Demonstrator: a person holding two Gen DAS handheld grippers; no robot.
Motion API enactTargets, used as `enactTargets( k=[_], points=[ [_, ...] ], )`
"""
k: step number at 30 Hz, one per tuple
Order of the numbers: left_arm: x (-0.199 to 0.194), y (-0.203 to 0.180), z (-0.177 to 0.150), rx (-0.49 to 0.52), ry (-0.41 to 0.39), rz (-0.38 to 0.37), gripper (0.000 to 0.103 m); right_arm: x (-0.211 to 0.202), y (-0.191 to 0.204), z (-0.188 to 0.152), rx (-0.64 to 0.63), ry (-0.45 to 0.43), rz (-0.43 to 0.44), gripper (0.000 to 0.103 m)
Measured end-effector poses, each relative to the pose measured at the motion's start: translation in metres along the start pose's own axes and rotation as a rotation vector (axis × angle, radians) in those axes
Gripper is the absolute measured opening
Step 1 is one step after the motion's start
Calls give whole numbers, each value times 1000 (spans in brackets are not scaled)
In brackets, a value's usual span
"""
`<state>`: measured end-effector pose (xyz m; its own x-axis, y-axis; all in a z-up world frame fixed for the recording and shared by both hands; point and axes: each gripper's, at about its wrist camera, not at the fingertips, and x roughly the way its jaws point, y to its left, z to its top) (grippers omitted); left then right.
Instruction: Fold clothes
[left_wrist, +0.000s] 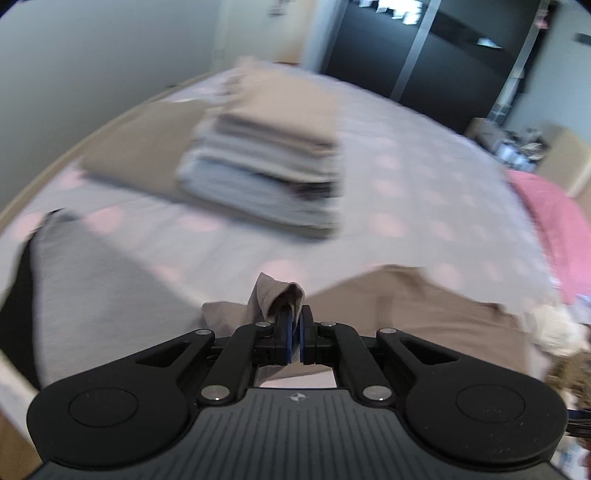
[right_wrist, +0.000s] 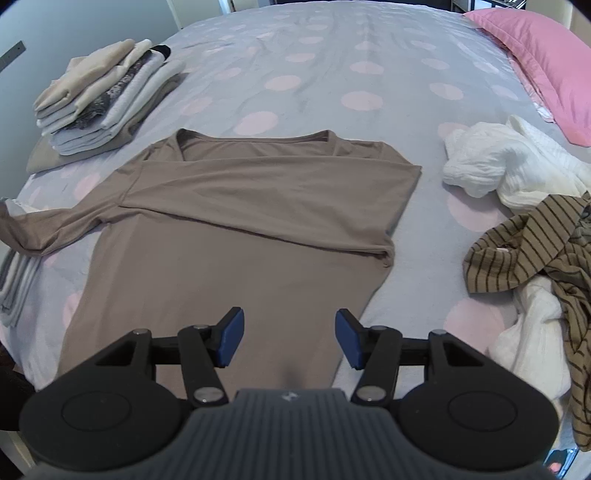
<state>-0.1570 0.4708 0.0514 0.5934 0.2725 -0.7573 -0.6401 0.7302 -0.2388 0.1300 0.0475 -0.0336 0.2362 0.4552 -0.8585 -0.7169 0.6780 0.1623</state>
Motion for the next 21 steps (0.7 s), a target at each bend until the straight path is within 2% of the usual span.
enactTargets(
  k=[8,12,21],
  points=[
    [16,-122,13,188,29,-267,1,4,-4,1,3,2,-8,59],
    [39,-181,17,290,58,-350,1,7,-5,2,8,7,-7,60],
    [97,-288,5,425,154,-547,1,19,-17,9,32,31,-27,60]
  ],
)
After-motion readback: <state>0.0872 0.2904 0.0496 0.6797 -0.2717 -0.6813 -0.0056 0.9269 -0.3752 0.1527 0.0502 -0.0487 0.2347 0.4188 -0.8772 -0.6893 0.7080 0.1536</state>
